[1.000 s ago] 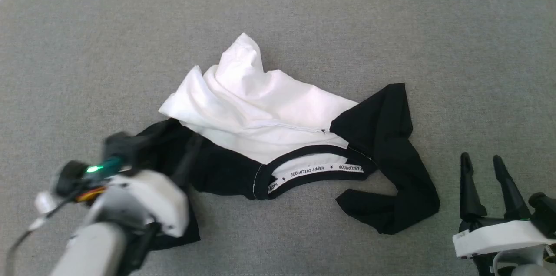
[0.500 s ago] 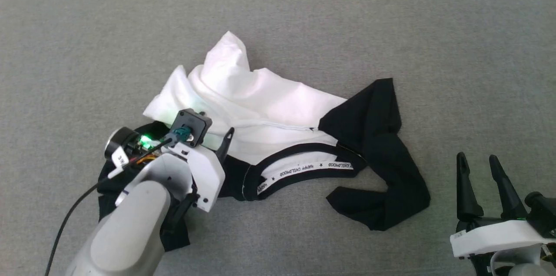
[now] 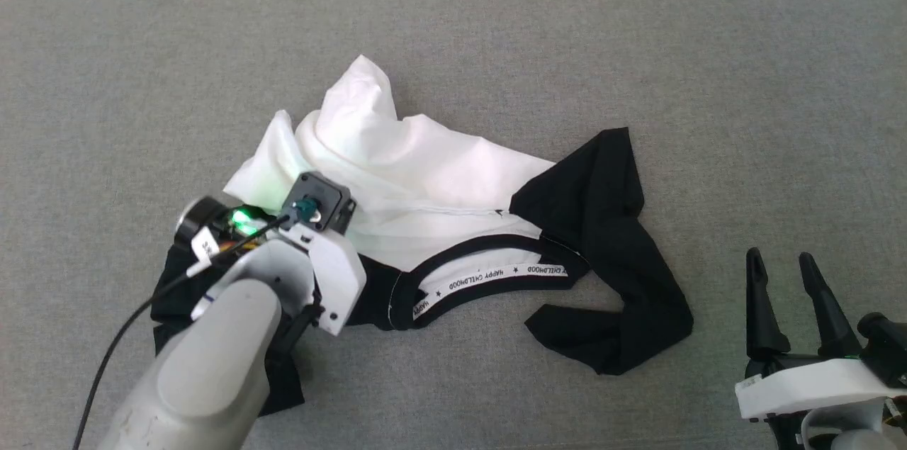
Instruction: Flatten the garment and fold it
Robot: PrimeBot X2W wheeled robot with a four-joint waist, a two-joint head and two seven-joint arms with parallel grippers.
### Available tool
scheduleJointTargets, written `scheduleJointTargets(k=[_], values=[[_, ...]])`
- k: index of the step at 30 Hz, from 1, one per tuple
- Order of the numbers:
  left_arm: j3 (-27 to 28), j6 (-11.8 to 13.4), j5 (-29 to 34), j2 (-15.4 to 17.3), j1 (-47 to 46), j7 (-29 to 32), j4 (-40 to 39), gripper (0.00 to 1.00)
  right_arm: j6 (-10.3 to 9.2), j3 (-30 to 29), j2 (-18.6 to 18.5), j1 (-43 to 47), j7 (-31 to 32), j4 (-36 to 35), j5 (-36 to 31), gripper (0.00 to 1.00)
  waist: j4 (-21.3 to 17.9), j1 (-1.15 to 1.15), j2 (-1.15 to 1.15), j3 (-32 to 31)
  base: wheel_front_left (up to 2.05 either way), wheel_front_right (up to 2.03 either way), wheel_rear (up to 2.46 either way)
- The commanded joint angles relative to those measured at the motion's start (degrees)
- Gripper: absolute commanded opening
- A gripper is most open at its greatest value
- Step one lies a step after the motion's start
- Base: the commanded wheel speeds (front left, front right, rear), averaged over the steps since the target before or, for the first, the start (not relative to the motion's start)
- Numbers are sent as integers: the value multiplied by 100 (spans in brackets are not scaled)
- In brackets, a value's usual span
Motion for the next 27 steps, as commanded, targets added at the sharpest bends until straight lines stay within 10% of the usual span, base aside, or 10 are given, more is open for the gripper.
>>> scheduleJointTargets(k=[1, 20, 21, 22, 23, 27], values=[[-15, 8, 75, 34, -151, -58, -16, 0, -4, -7, 11, -62, -27, 7, 18, 100, 11, 0, 0, -13, 0, 0, 0], [-269, -61, 413, -118, -1606, -10, -655, 0, -4, -32, 11, -94, -27, -62, 49, 100, -148, 0, 0, 383, 0, 0, 0], [-222, -12, 354, -141, -1559, -39, -688, 12, -4, -40, 11, -93, -27, -59, 46, 100, -137, 0, 0, 388, 0, 0, 0], [-180, 34, 305, -155, -1510, -80, -729, 82, -4, -43, 11, -96, -27, -52, 46, 100, -121, 0, 0, 386, 0, 0, 0], [-141, 90, 282, -153, -1466, -132, -777, 100, -4, -39, 11, -103, -27, -47, 50, 100, -100, 0, 0, 381, 0, 0, 0], [110, 185, -110, -174, -1144, -244, -1031, 100, -4, -17, 11, -92, -27, -35, 42, 100, 29, 0, 0, 303, 0, 0, 0]])
